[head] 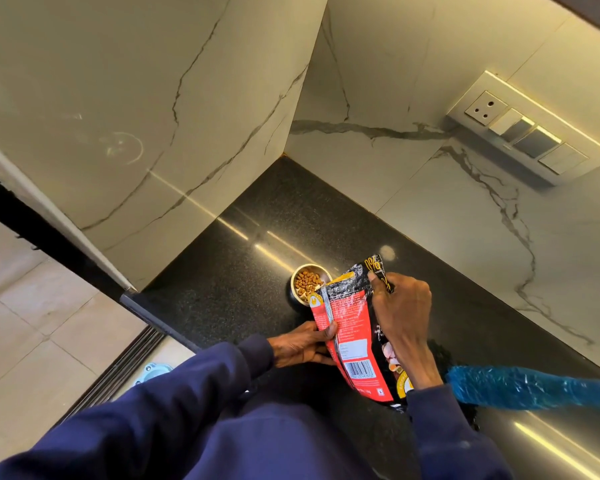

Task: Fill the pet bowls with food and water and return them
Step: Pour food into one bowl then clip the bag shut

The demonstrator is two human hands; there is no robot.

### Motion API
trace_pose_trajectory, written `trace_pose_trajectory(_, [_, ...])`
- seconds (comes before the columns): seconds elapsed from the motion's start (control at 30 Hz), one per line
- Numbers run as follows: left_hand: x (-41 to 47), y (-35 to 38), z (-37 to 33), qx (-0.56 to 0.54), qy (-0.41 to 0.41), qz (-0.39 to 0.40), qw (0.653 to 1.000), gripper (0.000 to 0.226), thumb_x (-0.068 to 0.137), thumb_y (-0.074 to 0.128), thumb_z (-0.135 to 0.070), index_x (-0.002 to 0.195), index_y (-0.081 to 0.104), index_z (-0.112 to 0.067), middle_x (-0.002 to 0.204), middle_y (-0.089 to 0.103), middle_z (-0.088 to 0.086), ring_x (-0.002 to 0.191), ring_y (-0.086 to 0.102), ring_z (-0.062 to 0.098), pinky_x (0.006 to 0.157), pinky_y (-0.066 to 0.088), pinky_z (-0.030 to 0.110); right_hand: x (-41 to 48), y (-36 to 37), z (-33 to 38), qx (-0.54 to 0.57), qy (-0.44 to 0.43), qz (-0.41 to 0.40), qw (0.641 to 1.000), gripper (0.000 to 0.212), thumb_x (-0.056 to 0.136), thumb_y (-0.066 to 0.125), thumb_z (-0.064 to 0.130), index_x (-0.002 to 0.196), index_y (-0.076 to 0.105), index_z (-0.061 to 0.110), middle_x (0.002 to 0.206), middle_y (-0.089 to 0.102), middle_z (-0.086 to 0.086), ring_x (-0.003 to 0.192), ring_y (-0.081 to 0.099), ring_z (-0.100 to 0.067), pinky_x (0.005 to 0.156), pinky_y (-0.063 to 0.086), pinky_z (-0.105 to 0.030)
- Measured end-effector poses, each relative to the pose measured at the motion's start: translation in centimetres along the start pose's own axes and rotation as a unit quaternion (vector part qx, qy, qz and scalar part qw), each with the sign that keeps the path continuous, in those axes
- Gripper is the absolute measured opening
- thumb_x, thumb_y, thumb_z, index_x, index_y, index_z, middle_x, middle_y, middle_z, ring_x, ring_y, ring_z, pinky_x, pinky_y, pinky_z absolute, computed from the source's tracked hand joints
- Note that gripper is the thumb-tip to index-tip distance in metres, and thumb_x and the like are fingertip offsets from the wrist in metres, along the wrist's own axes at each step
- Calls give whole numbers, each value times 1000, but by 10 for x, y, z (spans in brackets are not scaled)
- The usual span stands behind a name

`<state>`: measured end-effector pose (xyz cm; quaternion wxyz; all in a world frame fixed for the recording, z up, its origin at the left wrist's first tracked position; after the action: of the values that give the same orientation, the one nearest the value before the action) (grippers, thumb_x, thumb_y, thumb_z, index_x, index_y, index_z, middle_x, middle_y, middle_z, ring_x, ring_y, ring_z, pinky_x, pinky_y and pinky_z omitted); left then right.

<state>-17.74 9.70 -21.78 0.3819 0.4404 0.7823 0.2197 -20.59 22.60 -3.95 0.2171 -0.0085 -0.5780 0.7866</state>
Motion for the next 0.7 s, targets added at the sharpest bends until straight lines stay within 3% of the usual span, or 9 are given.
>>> trace_pose_trajectory(0.1, [-1, 2, -4, 6, 5, 0, 1000, 84, 76, 77, -58, 141, 51, -12, 144, 57, 15, 135, 53, 34, 113, 41, 55, 1, 1, 4, 8, -6, 9, 1000, 33, 95, 68, 27, 68, 69, 8, 57, 65, -1, 48, 58, -14, 53, 50, -29])
trace_pose_trajectory(0.3, [0, 4, -6, 13, 7, 4, 1000, 83, 76, 75, -59, 142, 51, -15, 146, 55, 17, 136, 52, 36, 113, 41, 55, 4, 0, 5, 5, -8, 8, 1000, 32, 94, 71, 24, 68, 69, 5, 60, 68, -4, 49, 59, -15, 54, 51, -29])
trace_pose_trajectory(0.5, [2, 3, -6, 21, -3, 7, 1000, 74, 73, 76, -62, 132, 58, -22, 134, 65, 8, 129, 59, 30, 113, 42, 55, 3, 1, -2, -6, 9, 8, 1000, 36, 95, 70, 24, 63, 65, 6, 55, 63, -1, 46, 55, -12, 49, 38, -19])
trace_pose_trajectory(0.7, [3, 3, -10, 31, 2, 11, 999, 81, 68, 77, -68, 132, 58, -22, 132, 65, 7, 132, 56, 34, 111, 45, 53, 4, -1, -1, -4, 13, 2, 1000, 37, 94, 70, 23, 62, 64, 6, 54, 62, -1, 45, 54, -12, 48, 39, -21])
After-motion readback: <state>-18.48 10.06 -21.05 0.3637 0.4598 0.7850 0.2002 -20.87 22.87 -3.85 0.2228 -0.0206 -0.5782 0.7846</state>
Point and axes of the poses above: each hand's wrist, its own x-axis towards the middle knuckle, its own y-axis out of the palm, z = x × y, the point moved 7 cm from there along x, towards the middle knuckle
